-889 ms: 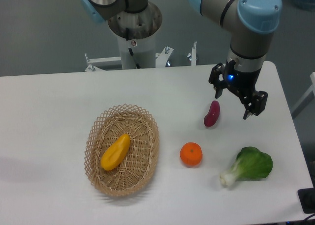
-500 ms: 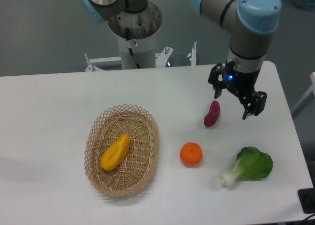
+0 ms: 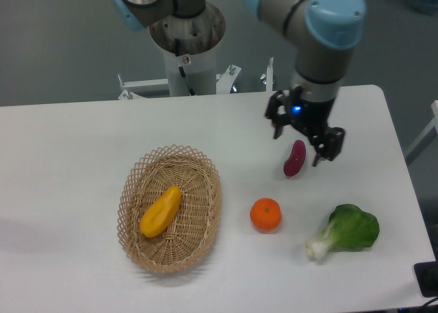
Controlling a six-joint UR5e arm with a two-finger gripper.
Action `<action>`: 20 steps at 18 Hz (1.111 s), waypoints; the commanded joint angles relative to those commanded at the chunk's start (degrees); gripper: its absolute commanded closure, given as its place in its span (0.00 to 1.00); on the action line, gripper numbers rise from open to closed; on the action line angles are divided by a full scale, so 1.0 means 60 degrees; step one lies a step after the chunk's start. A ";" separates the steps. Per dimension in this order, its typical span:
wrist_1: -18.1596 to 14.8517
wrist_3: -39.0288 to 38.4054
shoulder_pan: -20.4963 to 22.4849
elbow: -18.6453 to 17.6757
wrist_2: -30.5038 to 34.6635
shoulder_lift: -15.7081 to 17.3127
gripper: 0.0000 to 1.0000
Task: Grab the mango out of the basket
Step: 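Move the open gripper over the basket and lower it onto the yellow mango, then close the gripper around the yellow mango inside the basket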
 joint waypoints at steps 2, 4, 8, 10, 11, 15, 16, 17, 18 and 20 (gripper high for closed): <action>0.0207 -0.1318 -0.0412 -0.0219 0.0000 -0.0029 0.00; 0.0411 -0.2302 -0.0923 -0.0468 0.0000 -0.0058 0.00; 0.1434 -0.3388 -0.1803 -0.1331 0.0029 -0.0423 0.00; 0.2050 -0.3624 -0.2272 -0.1800 0.0102 -0.0745 0.00; 0.2299 -0.3625 -0.2419 -0.1976 0.0161 -0.0892 0.00; 0.2770 -0.3552 -0.2903 -0.2198 0.0556 -0.1390 0.00; 0.2829 -0.3537 -0.2947 -0.2198 0.0702 -0.1537 0.00; 0.2960 -0.3522 -0.3064 -0.2198 0.0863 -0.1640 0.00; 0.3034 -0.3508 -0.3195 -0.2212 0.0951 -0.1728 0.00; 0.3107 -0.3507 -0.3270 -0.2213 0.1025 -0.1831 0.00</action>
